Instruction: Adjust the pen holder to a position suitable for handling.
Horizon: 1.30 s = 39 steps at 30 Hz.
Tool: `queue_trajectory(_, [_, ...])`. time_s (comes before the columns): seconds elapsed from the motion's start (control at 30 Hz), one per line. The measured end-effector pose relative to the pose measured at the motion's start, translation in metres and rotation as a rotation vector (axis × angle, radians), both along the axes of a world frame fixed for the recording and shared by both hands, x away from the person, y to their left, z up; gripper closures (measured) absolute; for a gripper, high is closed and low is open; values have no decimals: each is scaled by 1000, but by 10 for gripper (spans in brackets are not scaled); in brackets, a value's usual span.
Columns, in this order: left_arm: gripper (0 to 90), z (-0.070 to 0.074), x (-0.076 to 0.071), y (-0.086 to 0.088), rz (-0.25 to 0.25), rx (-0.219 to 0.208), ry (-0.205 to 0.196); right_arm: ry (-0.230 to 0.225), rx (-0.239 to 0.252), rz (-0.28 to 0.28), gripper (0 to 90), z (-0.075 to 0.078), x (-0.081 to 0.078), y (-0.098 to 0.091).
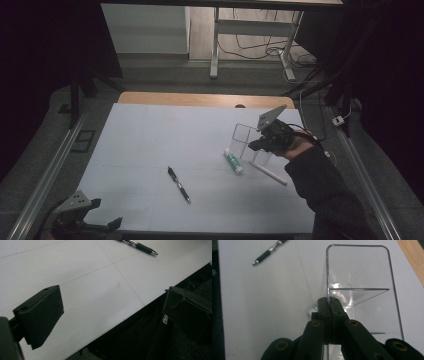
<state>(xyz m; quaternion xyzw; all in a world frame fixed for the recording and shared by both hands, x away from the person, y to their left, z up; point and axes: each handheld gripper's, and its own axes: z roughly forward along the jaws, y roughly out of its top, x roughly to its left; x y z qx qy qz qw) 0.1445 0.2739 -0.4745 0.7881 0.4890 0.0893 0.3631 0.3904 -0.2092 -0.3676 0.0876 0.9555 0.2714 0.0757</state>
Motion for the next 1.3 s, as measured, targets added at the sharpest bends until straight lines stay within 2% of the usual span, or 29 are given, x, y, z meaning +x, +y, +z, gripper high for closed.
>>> queue_trajectory(0.07, [29,0,0,0,-1,0,0,2,-1,16,889,0,-1,5])
queue_trajectory(0.1, [30,0,0,0,-2,-1,0,5,-2,48,889,0,-2,15])
queue_trajectory(0.17, [30,0,0,0,-3,-2,1,9,-1,61,889,-1,-3,20])
queue_trajectory(0.3, [31,0,0,0,-4,-4,1,12,-3,134,890,-5,-6,43])
queue_trajectory(0.33, [31,0,0,0,-4,-4,1,12,-3,134,890,-5,-6,43])
queue_trajectory(0.4, [31,0,0,0,-6,-4,2,14,-10,167,889,-9,-8,57])
queue_trajectory(0.43, [31,0,0,0,-6,-5,2,14,-10,167,889,-9,-8,57])
queue_trajectory(0.5, [32,0,0,1,-7,-7,2,22,-15,194,889,-13,-9,71])
queue_trajectory(0.77, [32,0,0,1,-12,-9,2,46,-24,246,889,-21,-14,102])
queue_trajectory(1.0, [33,0,0,1,-16,-11,0,64,-40,273,889,-35,-15,116])
queue_trajectory(1.3, [33,0,0,1,-17,-10,2,78,-57,293,889,-53,-16,120])
